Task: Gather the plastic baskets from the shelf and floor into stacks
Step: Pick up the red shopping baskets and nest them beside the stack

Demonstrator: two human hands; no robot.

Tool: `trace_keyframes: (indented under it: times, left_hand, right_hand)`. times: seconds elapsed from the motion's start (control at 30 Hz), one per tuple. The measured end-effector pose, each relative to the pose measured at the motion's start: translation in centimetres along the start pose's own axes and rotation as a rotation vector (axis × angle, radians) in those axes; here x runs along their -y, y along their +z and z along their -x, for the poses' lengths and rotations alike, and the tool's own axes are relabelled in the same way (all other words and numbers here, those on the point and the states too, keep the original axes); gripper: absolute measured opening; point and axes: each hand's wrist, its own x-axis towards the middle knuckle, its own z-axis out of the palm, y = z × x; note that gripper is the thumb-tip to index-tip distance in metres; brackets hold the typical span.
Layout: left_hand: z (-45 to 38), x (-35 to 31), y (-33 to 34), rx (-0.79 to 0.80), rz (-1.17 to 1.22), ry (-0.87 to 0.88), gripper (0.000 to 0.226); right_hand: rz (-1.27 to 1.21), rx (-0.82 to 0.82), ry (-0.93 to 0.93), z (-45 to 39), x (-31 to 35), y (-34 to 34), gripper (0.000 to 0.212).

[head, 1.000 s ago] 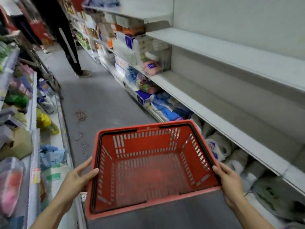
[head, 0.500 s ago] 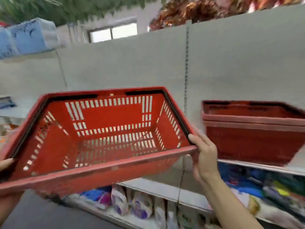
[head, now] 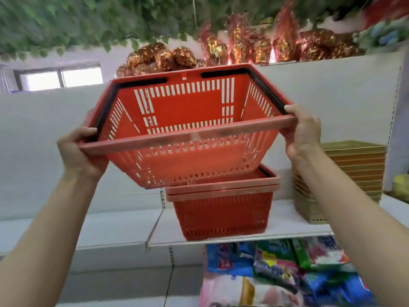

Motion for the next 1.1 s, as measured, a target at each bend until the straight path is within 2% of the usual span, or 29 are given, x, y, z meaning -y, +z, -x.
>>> trace_keyframes:
  times: [0.03, 0.07, 0.13, 0.2, 0.33, 0.6, 0.77, 0.9, 1.0, 1.1]
  left_hand:
    - [-0.9, 6.4, 3.9, 0.043, 0.017, -0.122, 0.050]
    - [-1.4, 7.0, 4.8, 0.018, -0.118, -0.149, 0.049]
    - [-4.2, 11.2, 4.2, -0.104, -0.050, -0.236, 0.049]
    - [-5.8, 12.3, 3.4, -0.148, -0.082, -0.276, 0.049]
    - [-7.7, 16.6, 3.1, -0.132, -0.094, -0.328, 0.046]
    - [-11.8, 19.5, 3.6, -0.185, -0.180, -0.424, 0.025]
    - [-14.2, 21.4, 2.2, -0.197, -0.243, -0.489, 0.038]
    - [-15.4, 23.8, 0.3, -0.149, -0.297, -0.545, 0.032]
    - [-14.7, 26.0, -2.1, -0.172, -0.456, -0.585, 0.017]
    - [-11.3, 27.4, -4.6, -0.110, -0.733, -0.629, 0.031]
  right_hand:
    - [0.006, -0.007, 0.001, -1.3, -0.3, -0.8, 0.012]
    - [0.009, -0.010, 0.006, -2.6, -0.6, -1.5, 0.010]
    - [-0.003, -0.013, 0.029, -4.9, -1.4, -2.9, 0.007]
    - [-0.002, -0.015, 0.053, -6.8, -2.5, -4.0, 0.007]
    - [0.024, -0.044, 0.107, -9.2, -4.8, -5.4, 0.010]
    - [0.122, -0.101, 0.179, -13.8, -6.6, -4.8, 0.013]
    - [0.137, -0.084, 0.234, -15.6, -7.9, -4.4, 0.014]
    - [0.187, -0.105, 0.285, -17.0, -9.5, -5.2, 0.018]
    - [0.284, -0.104, 0.314, -16.6, -11.9, -6.9, 0.015]
    - [0.511, -0.096, 0.297, -14.4, -14.6, -9.6, 0.009]
